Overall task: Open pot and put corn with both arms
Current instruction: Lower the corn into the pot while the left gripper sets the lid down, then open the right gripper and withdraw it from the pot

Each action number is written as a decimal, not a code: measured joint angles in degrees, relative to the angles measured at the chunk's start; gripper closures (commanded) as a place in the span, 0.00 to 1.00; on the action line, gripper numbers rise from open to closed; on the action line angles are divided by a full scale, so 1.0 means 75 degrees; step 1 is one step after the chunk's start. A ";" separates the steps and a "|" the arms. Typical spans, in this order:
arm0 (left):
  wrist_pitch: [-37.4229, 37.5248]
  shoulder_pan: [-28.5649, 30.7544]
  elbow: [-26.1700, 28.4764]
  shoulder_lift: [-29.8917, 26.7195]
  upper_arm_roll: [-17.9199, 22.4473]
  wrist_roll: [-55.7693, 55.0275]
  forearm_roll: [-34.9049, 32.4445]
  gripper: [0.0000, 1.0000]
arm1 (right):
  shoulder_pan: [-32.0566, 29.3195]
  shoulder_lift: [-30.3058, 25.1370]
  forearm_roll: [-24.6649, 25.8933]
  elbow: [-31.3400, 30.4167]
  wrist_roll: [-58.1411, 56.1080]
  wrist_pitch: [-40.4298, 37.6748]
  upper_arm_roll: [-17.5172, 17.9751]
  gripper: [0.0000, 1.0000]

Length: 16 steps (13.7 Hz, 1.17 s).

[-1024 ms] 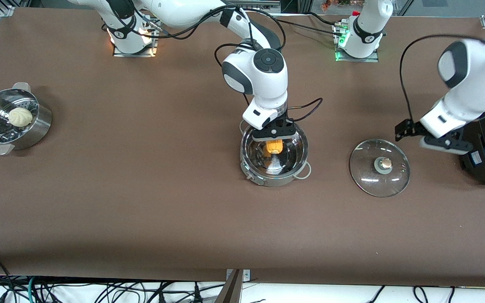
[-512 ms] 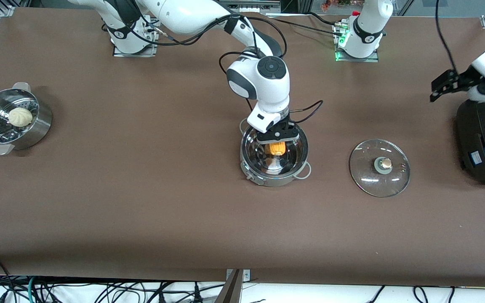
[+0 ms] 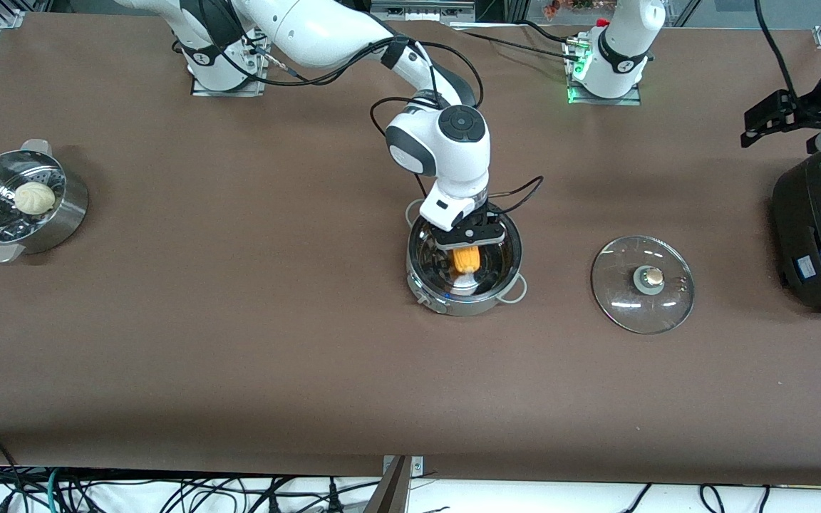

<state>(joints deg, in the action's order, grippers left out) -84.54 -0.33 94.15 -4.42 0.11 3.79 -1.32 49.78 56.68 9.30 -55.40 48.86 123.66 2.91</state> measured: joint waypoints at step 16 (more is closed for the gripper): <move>0.0056 0.0079 -0.0654 0.0434 -0.0011 -0.0302 0.0223 0.00 | -0.1415 -0.1440 -0.0514 0.0301 -0.1303 -0.2162 -0.0109 0.00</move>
<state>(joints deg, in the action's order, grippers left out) -84.13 0.26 89.24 -1.16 0.02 1.52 0.35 39.17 45.88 5.45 -53.14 39.08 107.45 2.10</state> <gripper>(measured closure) 0.000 0.000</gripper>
